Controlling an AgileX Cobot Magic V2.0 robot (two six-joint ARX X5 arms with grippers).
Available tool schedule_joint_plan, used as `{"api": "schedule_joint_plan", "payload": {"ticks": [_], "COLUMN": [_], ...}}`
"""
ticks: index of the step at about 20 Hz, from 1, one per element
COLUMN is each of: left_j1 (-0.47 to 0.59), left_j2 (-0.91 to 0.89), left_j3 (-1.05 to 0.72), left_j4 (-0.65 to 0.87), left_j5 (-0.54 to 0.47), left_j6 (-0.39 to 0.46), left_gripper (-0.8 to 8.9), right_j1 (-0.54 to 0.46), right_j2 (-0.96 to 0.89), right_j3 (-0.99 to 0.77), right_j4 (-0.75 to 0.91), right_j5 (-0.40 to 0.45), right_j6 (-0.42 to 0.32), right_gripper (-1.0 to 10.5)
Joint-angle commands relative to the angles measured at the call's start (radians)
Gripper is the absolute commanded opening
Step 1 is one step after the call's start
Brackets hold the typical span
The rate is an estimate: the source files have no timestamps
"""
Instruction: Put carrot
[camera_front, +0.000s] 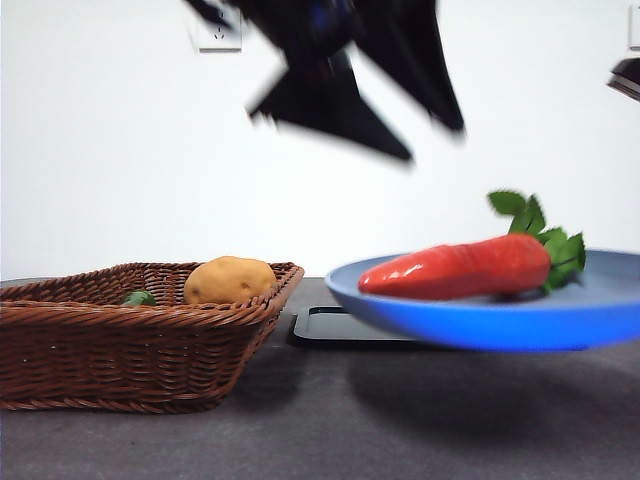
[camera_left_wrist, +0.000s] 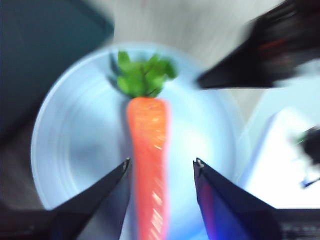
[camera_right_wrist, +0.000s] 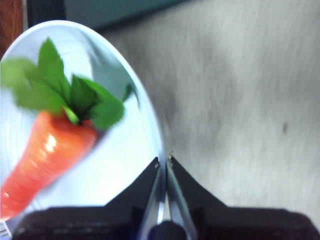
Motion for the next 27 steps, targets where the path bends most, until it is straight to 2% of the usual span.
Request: {"api": "schedule_joint_plan", "payload": {"ticks": [1,5,7,11,15,18,22,25,27], "left_j1": [-0.006,-0.006,-0.006,-0.007,-0.004,-0.004,-0.004,-0.004,-0.004], "left_j2": [-0.087,-0.265,-0.325,-0.389,-0.391,-0.391,-0.391,-0.391,-0.388], "left_j3": [0.012,0.012,0.012,0.012,0.012,0.012,0.012,0.012,0.012], "left_j4": [-0.042,-0.125,-0.147,-0.156,-0.155,-0.156,-0.149,-0.107,-0.045], "left_j5": [-0.002,-0.003,-0.003,-0.002,-0.010,-0.059,-0.108,-0.172,-0.277], "left_j6": [-0.003,-0.004,-0.008,-0.007,-0.006,-0.005,-0.002,0.036,0.098], "left_gripper": [2.21,2.21,2.21,2.21,2.21,2.21,2.21,2.21,2.19], "right_j1": [-0.003,-0.003,-0.016,-0.039,-0.063,-0.074,-0.074,-0.074,-0.074], "right_j2": [0.091,0.332,0.469,0.705,0.863,0.914,0.920,0.894,0.827], "right_j3": [0.109,0.308,0.408,0.578,0.681,0.687,0.688,0.689,0.689], "right_j4": [0.014,0.029,0.045,0.093,0.099,0.109,0.121,0.113,0.075], "right_j5": [-0.001,0.048,0.046,0.045,0.043,0.042,0.045,0.042,0.050], "right_j6": [-0.040,-0.096,-0.105,-0.111,-0.109,-0.110,-0.111,-0.111,-0.115], "right_gripper": [0.0,0.0,0.0,0.0,0.0,0.2,2.2,2.3,2.3]}}
